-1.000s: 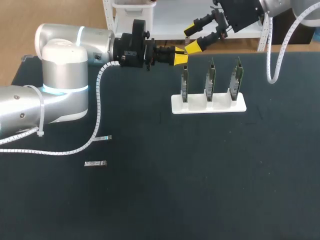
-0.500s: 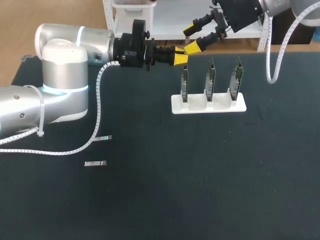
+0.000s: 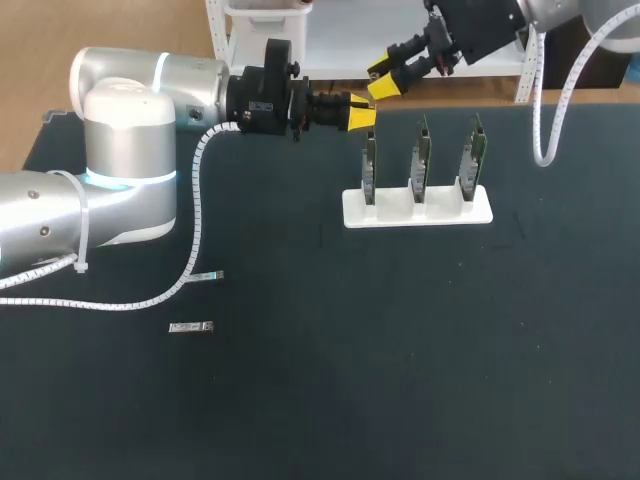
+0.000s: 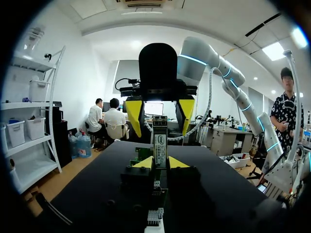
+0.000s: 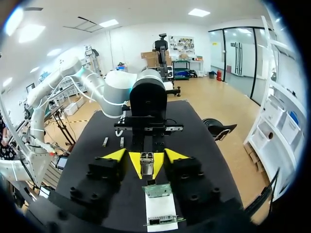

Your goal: Pick up the optical module with the left hand, and insert it into the network port with the right hand.

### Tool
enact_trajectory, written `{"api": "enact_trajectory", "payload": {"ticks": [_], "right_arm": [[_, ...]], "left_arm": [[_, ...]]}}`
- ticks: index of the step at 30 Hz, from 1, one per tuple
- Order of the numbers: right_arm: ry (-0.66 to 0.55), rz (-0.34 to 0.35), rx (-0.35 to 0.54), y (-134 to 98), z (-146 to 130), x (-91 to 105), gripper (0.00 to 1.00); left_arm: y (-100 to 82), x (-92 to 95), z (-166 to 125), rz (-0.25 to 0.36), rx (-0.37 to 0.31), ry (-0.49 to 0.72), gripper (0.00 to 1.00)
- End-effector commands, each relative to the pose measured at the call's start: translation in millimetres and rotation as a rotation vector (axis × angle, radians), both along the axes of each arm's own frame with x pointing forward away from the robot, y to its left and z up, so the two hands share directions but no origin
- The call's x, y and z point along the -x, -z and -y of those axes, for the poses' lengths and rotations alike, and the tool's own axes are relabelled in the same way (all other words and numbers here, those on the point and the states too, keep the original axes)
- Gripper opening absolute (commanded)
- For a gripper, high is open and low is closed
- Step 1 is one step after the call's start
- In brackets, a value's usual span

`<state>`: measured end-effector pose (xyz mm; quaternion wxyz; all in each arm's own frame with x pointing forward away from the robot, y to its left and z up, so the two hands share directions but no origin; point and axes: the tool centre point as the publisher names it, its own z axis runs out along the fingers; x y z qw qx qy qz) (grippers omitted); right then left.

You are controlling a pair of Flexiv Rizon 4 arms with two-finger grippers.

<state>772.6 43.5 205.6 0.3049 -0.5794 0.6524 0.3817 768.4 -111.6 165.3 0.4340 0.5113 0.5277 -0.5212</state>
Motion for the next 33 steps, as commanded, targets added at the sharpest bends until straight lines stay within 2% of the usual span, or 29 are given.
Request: {"api": "enact_trajectory", "payload": {"ticks": [1,9,10,11,12,26,29,33], "right_arm": [[0.004,0.000,0.001,0.4,0.3,0.9,0.00],[0.010,-0.006,-0.002,1.1,0.9,1.0,0.00],[0.010,-0.007,-0.004,1.1,0.9,1.3,0.00],[0.011,-0.007,-0.005,1.1,1.0,1.7,0.00],[0.012,-0.008,-0.006,1.2,1.1,2.0,0.00],[0.020,-0.008,-0.018,0.5,6.9,4.5,0.00],[0.024,-0.010,-0.021,0.9,8.7,5.5,0.00],[0.027,-0.014,-0.025,1.2,10.2,6.2,0.00]], "left_arm": [[0.5,0.6,0.5,0.001,0.001,-0.004,0.00],[0.5,0.6,0.5,0.001,0.001,-0.004,0.00],[0.5,0.6,0.5,0.001,0.001,-0.004,0.25],[0.5,0.6,0.5,0.001,0.001,-0.004,0.96],[0.5,0.6,0.5,0.001,0.001,-0.004,1.00],[0.5,0.6,0.5,0.001,0.001,-0.004,1.00],[-5.0,1.6,-6.4,0.036,-0.038,-0.017,1.00],[-11.2,5.2,-17.2,0.075,-0.142,-0.066,1.00]]}}
